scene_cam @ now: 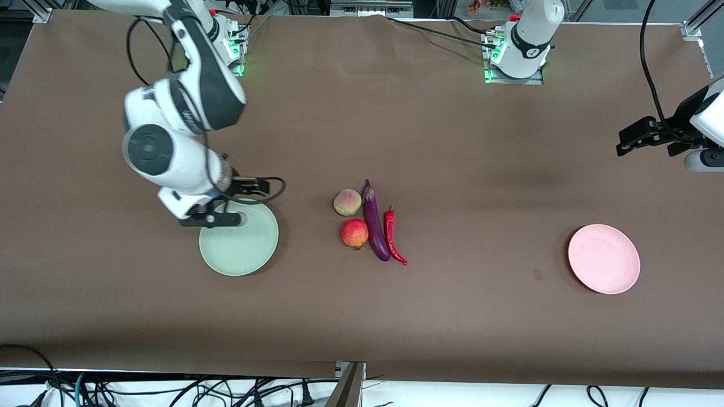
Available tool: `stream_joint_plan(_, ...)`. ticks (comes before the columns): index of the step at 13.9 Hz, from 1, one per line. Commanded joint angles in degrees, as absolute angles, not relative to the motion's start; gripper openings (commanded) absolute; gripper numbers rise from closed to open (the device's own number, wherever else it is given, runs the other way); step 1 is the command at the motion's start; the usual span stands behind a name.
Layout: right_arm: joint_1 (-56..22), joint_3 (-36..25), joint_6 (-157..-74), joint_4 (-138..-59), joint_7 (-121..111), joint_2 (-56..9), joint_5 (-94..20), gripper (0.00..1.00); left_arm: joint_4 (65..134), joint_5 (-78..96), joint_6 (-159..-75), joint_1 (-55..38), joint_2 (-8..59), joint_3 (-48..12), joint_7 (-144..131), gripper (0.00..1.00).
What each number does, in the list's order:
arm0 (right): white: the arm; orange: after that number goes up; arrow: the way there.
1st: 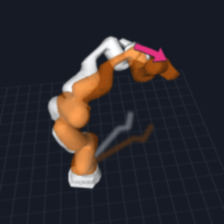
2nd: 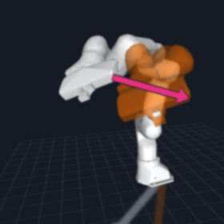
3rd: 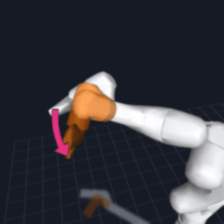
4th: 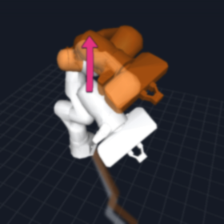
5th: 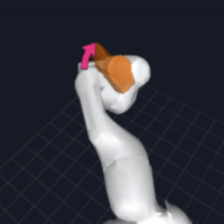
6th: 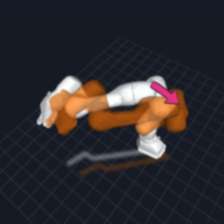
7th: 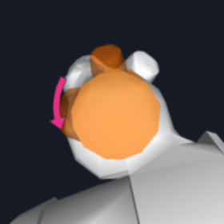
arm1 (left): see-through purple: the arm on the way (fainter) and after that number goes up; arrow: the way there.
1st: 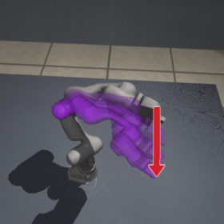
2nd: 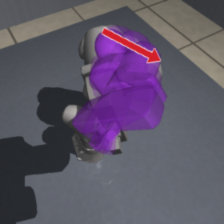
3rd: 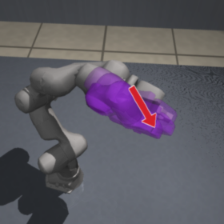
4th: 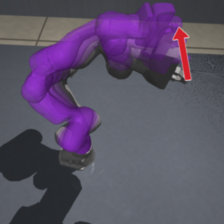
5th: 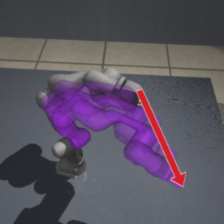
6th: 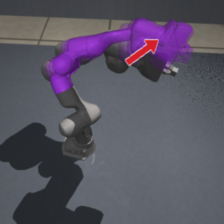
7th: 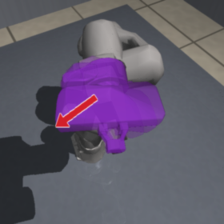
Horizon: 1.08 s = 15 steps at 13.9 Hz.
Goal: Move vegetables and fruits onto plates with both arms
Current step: 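Reach the right gripper to the peach and grasp it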
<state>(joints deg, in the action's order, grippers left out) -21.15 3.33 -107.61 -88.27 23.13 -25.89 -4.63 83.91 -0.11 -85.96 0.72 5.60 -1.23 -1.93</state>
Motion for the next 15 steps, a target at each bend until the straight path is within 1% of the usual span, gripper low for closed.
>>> stream_joint_plan(1, -25.73, 2.99, -111.95, -86.84, 29.24, -29.34, -5.54, 1.0, 83.58, -1.58, -86.04, 0.53, 5.36, -1.14, -1.41, 1.0)
stream_joint_plan(7, -33.3, 2.99, -127.33, -86.66, 40.5, -36.29, -5.36, 1.0, 82.8, -1.58, -85.26, 0.53, 5.19, -2.55, -1.49, 1.0)
stream_joint_plan(8, -34.27, 2.99, -129.09, -86.66, 41.82, -37.26, -5.36, 1.0, 82.62, -1.76, -83.08, 0.44, 5.88, -2.37, -1.58, 1.0)
stream_joint_plan(9, -35.06, 2.99, -130.59, -86.66, 43.05, -38.22, -5.36, 1.0, 82.36, -1.5, -80.1, 0.44, 5.8, -2.37, -1.58, 1.0)
stream_joint_plan(12, -37.09, 2.9, -134.29, -86.75, 44.47, -40.51, -5.01, 1.0, 82.53, -1.75, -75.95, 0.97, 5.8, -2.28, -0.88, 1.0)
stream_joint_plan(15, -37.35, 2.9, -135.35, -86.75, 44.56, -41.92, -4.48, 1.0, 84.1, -2.99, -75.58, 0.97, 4.23, -2.9, -1.31, 1.0)
